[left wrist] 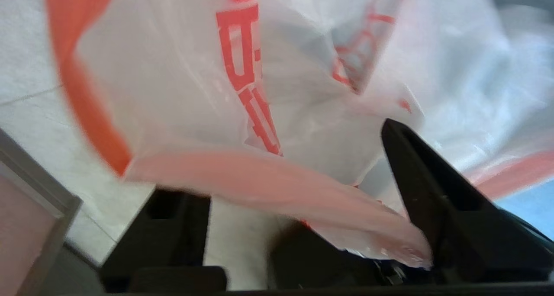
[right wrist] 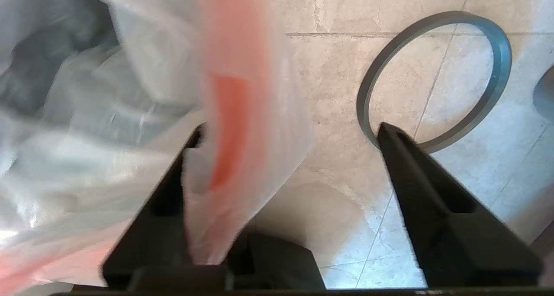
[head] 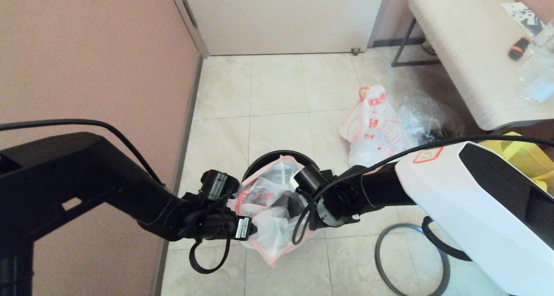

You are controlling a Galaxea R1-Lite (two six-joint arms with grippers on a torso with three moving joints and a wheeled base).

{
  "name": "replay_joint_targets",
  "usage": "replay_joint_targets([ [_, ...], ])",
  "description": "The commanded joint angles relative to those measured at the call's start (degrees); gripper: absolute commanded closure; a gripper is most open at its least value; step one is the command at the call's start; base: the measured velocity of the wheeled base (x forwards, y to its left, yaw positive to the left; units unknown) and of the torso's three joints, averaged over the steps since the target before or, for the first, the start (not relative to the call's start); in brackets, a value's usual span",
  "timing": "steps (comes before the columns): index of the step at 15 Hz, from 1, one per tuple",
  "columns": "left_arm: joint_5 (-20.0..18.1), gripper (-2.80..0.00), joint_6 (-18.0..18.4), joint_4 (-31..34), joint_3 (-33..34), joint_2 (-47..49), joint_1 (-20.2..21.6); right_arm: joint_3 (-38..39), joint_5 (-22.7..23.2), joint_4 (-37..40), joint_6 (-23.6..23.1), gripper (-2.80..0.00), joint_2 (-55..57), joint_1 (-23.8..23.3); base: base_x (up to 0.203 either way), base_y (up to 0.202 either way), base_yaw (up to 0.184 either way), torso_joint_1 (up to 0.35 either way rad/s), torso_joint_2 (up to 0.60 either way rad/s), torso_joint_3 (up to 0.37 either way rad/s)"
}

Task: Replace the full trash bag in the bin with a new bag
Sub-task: Put the new garbage bag on the trash can

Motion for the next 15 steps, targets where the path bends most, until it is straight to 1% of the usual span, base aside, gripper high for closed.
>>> replay_joint_targets([
  [1, -2.8, -2.8, -0.2, 1.2, 0.1, -4.1, 1.1, 0.9, -0.1, 0.4, 0.2, -2.8, -2.8, 0.5, 0.0, 0.0, 0.0, 0.0, 0.0, 0.0],
  [2, -4.5, -2.8, -0.8, 1.6, -0.1, -4.6, 1.6, 1.0, -0.2, 0.4, 0.2, -2.8, -2.9, 0.4, 0.0, 0.0, 0.0, 0.0, 0.0, 0.0],
  [3, -4.4, -2.8, -2.2, 1.1, -0.4, -4.3, 1.6, 1.2, -0.6, 0.3, 0.2, -2.8, -2.9, 0.0, 0.0, 0.0, 0.0, 0.0, 0.0, 0.0],
  [6, -3.9, -2.8, -3.1, -1.2, 0.3, -3.7, 1.6, 2.1, -0.8, 0.1, 0.2, -2.8, -3.1, -1.1, 0.0, 0.0, 0.0, 0.0, 0.0, 0.0],
  [8, -3.9, -2.8, -6.9, -3.9, 0.7, -3.6, 1.4, 2.7, -0.7, -0.1, 0.3, -2.8, -3.5, -1.2, 0.0, 0.0, 0.0, 0.0, 0.0, 0.0],
  [9, -3.9, -2.8, -7.2, -4.4, 2.0, -3.7, 1.3, 3.2, -0.6, -0.2, 0.3, -2.8, -3.1, -1.2, 0.0, 0.0, 0.0, 0.0, 0.0, 0.0],
  [10, -3.2, -2.8, -7.7, -4.6, 2.8, -3.3, 1.0, 3.3, -0.6, -0.2, 1.3, -2.8, -2.3, -1.2, 0.0, 0.0, 0.0, 0.0, 0.0, 0.0],
  [11, -2.8, -2.8, -8.9, -4.6, 2.9, -4.0, 1.0, 3.4, -0.5, -0.1, 3.4, -2.8, -2.0, -1.0, 0.0, 0.0, 0.0, 0.0, 0.0, 0.0],
  [12, -3.5, -2.8, -10.1, -4.3, 3.2, -6.0, 1.0, 3.3, -0.2, -0.2, 3.9, -2.8, -2.3, -1.1, 0.0, 0.0, 0.0, 0.0, 0.0, 0.0],
  [13, -6.9, -2.8, -11.4, -4.1, 4.1, -7.5, 1.0, 3.4, 0.1, -0.2, 4.0, -2.8, -2.3, -1.3, 0.0, 0.0, 0.0, 0.0, 0.0, 0.0],
  [14, -8.7, -2.8, -12.2, -4.0, 5.6, -7.9, 1.0, 3.4, 0.3, -0.2, 4.2, -2.8, -2.0, -1.8, 0.0, 0.0, 0.0, 0.0, 0.0, 0.0],
  [15, -9.8, -2.8, -13.5, -4.3, 6.6, -8.0, 1.6, 3.4, 0.5, -0.3, 4.2, -2.8, -1.5, -1.9, 0.0, 0.0, 0.0, 0.0, 0.0, 0.0],
])
